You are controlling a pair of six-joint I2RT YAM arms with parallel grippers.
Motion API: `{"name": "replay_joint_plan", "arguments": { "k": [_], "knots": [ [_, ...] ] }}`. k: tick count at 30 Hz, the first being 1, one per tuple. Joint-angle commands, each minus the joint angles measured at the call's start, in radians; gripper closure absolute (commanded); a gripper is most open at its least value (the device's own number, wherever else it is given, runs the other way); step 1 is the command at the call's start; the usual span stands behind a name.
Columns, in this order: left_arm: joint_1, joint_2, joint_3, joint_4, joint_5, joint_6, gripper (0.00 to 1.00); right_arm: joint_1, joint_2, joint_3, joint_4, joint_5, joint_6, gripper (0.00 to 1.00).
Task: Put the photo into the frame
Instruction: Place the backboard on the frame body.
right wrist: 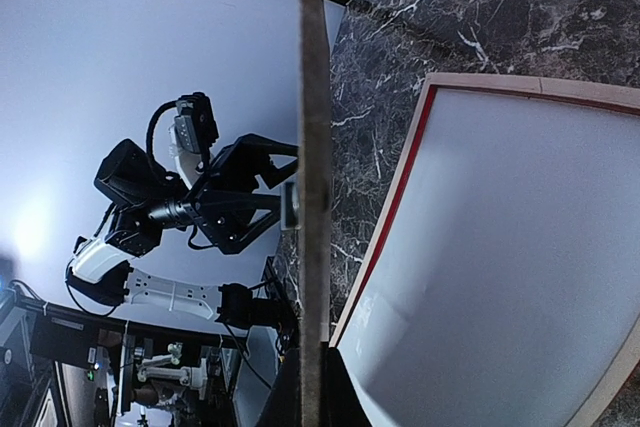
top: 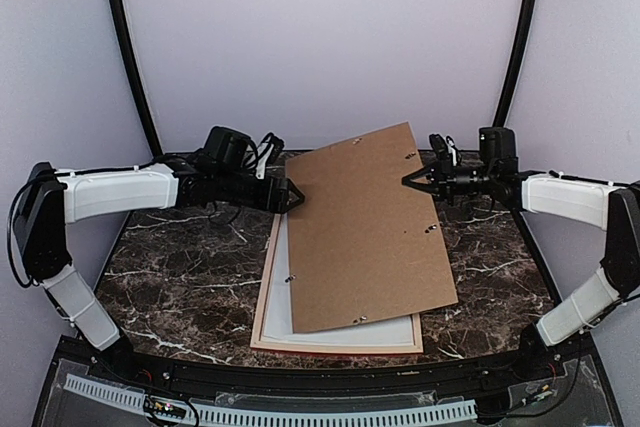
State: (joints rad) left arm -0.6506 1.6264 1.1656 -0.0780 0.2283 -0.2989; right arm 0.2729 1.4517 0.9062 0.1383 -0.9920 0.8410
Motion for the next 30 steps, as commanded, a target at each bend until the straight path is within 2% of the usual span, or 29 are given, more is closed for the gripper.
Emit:
{"name": "replay_joint_plan", "arguments": {
  "k": [1, 19, 30],
  "knots": [
    [0.005, 0.014, 0.050, 0.003, 0.022, 0.033, 0.20, 0.012, -0.005, 0.007, 0.090, -0.042, 0.026, 1.00],
    [0.005, 0.105, 0.103, 0.002, 0.053, 0.035, 0.20, 0.017, 0.000, 0.016, 0.092, -0.044, 0.027, 1.00],
    [0.005, 0.089, 0.055, 0.028, 0.115, -0.006, 0.23, 0.017, 0.020, 0.024, 0.095, -0.040, 0.026, 1.00]
  ]
}}
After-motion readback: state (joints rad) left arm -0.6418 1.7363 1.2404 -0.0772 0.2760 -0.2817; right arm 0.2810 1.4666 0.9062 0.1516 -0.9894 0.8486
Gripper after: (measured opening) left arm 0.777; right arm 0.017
